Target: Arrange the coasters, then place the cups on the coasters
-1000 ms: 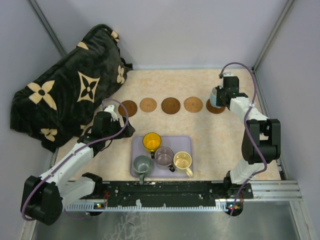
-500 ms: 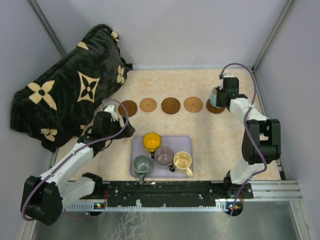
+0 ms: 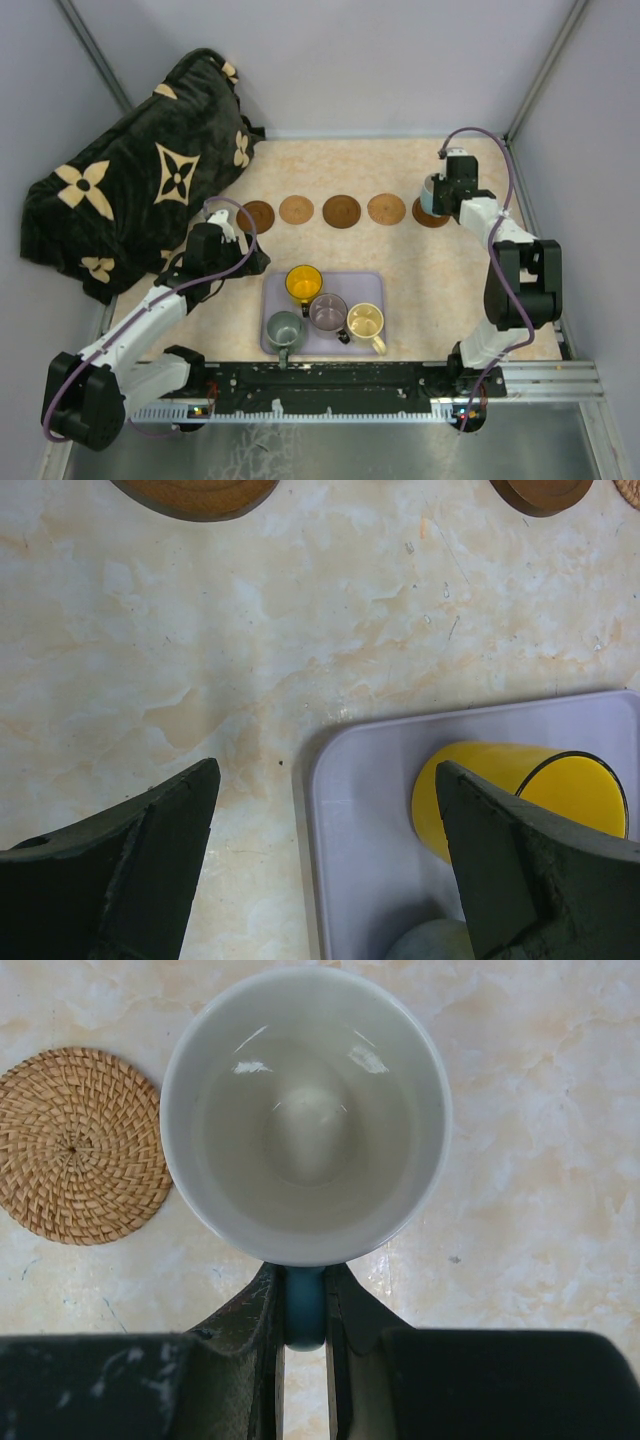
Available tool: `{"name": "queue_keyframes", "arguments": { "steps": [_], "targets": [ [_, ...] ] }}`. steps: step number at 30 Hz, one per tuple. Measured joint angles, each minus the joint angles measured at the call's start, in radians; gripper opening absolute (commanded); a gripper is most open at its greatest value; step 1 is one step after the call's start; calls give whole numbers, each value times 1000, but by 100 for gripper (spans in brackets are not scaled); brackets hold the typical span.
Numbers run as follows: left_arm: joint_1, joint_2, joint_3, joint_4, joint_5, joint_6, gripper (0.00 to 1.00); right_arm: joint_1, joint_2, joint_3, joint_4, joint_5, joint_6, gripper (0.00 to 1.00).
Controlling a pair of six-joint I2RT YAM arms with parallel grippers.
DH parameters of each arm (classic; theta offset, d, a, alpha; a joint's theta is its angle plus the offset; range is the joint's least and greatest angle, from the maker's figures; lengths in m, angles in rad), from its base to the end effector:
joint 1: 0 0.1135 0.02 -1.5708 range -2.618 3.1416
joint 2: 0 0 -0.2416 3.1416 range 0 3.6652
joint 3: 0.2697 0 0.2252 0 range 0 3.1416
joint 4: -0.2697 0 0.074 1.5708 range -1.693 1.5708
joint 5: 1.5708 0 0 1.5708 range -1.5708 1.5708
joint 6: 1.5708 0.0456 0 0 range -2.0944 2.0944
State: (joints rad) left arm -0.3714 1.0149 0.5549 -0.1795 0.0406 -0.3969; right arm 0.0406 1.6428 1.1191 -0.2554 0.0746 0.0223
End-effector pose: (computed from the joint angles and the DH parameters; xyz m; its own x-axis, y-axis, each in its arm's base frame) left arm 0.1946 -0.0778 0.2048 -0.6648 -0.1556 -0.7307 0.1475 0.9315 -0.3325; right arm 0.3402 0.0104 0.2139 -0.7016 -0.0062 -0.7125 0.0282 0.9989 -0.0365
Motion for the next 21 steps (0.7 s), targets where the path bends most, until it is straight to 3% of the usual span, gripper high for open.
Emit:
{"name": "queue_keyframes", "arguments": {
  "steps": [17,18,21],
  "targets": [
    [0,-2,0,0,1,-9,95,0,-38,-29,-22,-8,7,0],
    [0,-2,0,0,0,-9,95,0,-39,-29,-22,-8,7,1],
    [0,-2,0,0,0,-11,95,0,-39,-32,-21,-8,7,23]
  ]
}}
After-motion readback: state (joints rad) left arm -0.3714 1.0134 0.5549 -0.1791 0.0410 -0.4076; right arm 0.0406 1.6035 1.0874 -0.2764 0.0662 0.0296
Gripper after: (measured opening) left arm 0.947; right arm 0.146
